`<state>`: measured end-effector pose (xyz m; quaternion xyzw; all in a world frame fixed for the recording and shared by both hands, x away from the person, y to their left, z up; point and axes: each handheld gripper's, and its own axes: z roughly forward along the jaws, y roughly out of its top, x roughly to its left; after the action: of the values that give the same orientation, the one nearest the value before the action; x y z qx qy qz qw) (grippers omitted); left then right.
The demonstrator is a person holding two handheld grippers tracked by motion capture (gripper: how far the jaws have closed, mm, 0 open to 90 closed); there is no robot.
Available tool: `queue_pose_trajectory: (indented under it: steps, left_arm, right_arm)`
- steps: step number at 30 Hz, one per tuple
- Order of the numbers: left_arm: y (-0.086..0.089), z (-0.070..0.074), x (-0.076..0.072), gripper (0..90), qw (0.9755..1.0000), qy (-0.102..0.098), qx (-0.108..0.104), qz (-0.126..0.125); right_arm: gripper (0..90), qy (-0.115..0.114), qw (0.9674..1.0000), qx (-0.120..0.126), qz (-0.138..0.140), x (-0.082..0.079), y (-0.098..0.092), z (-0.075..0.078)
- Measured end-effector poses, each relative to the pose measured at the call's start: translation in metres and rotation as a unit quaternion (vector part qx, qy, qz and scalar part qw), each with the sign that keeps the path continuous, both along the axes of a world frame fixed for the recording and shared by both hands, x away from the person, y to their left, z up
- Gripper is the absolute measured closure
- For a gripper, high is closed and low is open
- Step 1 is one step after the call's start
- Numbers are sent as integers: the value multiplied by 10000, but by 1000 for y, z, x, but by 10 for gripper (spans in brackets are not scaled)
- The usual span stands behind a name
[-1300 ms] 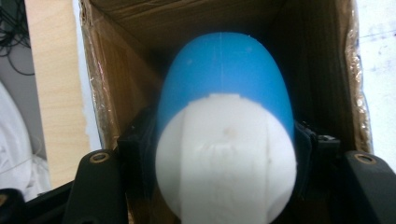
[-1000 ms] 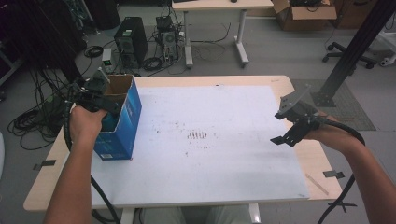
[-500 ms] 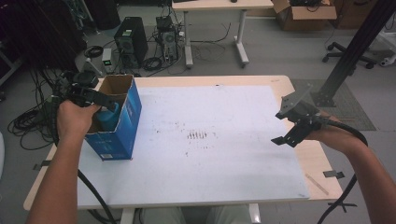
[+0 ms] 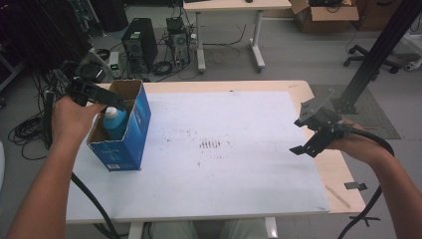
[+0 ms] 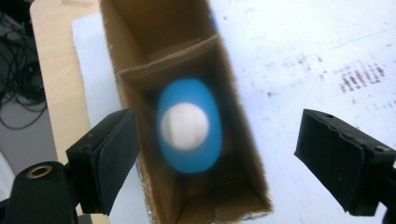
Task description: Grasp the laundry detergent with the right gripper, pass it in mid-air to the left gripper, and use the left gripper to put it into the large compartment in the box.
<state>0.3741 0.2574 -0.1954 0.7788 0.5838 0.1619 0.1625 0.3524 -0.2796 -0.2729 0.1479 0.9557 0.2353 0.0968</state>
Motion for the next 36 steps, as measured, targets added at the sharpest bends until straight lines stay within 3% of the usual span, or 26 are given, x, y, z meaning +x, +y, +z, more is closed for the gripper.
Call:
queue_pose_trajectory:
  steps: [7, 13, 16, 19, 23, 24, 29, 31, 34, 36]
  left_arm:
    - [-16, 11, -4, 131, 9994, -93, 47, -342]
    - [-39, 22, -7, 111, 9964, -160, 111, -830]
    - [-46, 24, -7, 105, 9952, -172, 107, -954]
    - [-59, 28, -7, 96, 9922, -157, 125, -1229]
    - [-68, 29, -7, 84, 9899, -131, 157, -1400]
    - [-73, 29, -7, 76, 9880, -139, 181, -1528]
    - [-83, 29, -8, 74, 9849, -173, 157, -1718]
    - [-91, 29, -8, 72, 9820, -189, 178, -1873]
    - [-97, 30, -8, 73, 9800, -212, 201, -1968]
    - [-105, 30, -7, 74, 9765, -206, 244, -2132]
  right_arm:
    - [91, -6, 10000, 15, 17, -3, 1, 3]
    - [91, 24, 10000, 1, 19, -3, 2, 1]
    - [91, 28, 10000, -11, 30, -3, 3, 1]
    - [90, 33, 10000, -19, 18, -2, 3, 0]
    - [90, 35, 10000, -19, 18, -2, 3, 0]
    - [91, 55, 10000, -13, -5, -2, 3, 1]
    - [90, 53, 10000, -32, 1, -2, 4, 1]
    - [90, 61, 10000, -25, -1, -1, 5, 1]
    - [91, 66, 10000, -33, 2, -1, 6, 1]
    - [91, 77, 10000, -36, 17, 0, 7, 1]
